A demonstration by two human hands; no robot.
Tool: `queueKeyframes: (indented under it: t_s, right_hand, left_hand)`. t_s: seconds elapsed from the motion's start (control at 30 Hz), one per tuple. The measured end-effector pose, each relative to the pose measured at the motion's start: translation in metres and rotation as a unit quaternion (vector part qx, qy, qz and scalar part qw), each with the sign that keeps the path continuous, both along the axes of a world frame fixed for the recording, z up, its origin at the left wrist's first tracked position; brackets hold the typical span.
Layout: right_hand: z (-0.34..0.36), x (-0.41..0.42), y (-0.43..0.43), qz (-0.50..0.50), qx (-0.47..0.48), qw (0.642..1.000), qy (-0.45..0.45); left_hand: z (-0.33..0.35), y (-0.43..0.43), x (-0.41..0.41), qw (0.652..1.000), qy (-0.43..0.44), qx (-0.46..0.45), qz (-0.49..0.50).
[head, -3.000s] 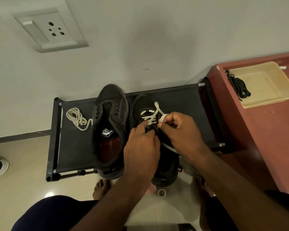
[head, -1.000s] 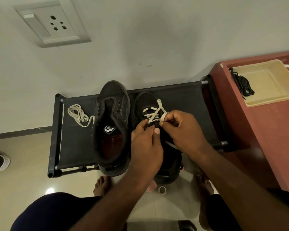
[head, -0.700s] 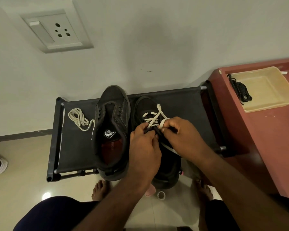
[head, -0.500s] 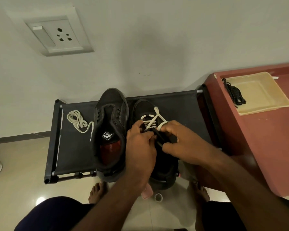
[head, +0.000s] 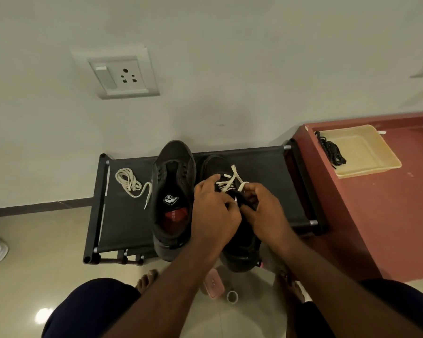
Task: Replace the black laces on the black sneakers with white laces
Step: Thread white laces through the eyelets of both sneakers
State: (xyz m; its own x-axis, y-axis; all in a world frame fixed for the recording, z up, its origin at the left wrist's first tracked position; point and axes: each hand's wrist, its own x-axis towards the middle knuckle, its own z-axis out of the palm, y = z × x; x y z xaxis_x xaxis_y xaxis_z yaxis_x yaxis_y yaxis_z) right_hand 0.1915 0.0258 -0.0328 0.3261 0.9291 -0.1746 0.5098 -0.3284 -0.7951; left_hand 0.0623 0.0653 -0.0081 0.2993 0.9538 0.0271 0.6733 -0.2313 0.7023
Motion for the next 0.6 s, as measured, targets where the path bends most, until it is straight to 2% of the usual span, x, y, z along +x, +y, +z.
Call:
queueKeyframes:
  t_s: [0.07, 0.13, 0.23, 0.33, 0.37, 0.43, 0.47, 0.5, 0.53, 0.57, 0.6]
  right_hand:
    - [0.001, -0.001, -0.001, -0.010, 0.003, 1.000, 0.017]
    - [0.002, -0.002, -0.001, -0.004, 0.020, 1.000, 0.022]
    - [0.001, -0.003, -0.001, 0.005, 0.025, 0.999, 0.019]
    - [-0.003, -0.002, -0.001, 0.020, 0.026, 0.999, -0.007]
    - [-0.004, -0.001, -0.001, 0.029, 0.029, 0.999, -0.019]
    - [-0.005, -0.001, 0.002, 0.040, 0.026, 0.998, -0.036]
    - [-0.006, 0.000, 0.003, 0.041, 0.020, 0.998, -0.040]
    - [-0.008, 0.000, 0.004, 0.040, 0.016, 0.998, -0.043]
    - [-0.010, 0.000, 0.005, 0.037, 0.013, 0.998, -0.042]
    - [-0.011, 0.000, 0.005, 0.032, 0.011, 0.999, -0.038]
    - [-0.013, 0.000, 0.006, 0.028, 0.015, 0.999, -0.033]
  left_hand:
    - [0.005, 0.001, -0.007, 0.998, -0.049, -0.032, 0.008]
    - [0.011, 0.003, -0.011, 0.984, -0.143, -0.097, 0.044]
    - [0.030, 0.001, -0.011, 0.905, -0.330, -0.253, 0.088]
    - [0.048, -0.001, -0.010, 0.843, -0.425, -0.327, 0.048]
    - [0.053, 0.000, -0.011, 0.805, -0.478, -0.349, 0.038]
    - [0.063, 0.005, -0.016, 0.679, -0.608, -0.409, 0.043]
    - [0.066, 0.008, -0.020, 0.639, -0.639, -0.425, 0.052]
    - [0.067, 0.012, -0.022, 0.633, -0.637, -0.435, 0.063]
    - [0.065, 0.015, -0.025, 0.688, -0.583, -0.427, 0.070]
    - [0.060, 0.016, -0.028, 0.786, -0.472, -0.393, 0.071]
    - [0.056, 0.015, -0.030, 0.890, -0.311, -0.326, 0.068]
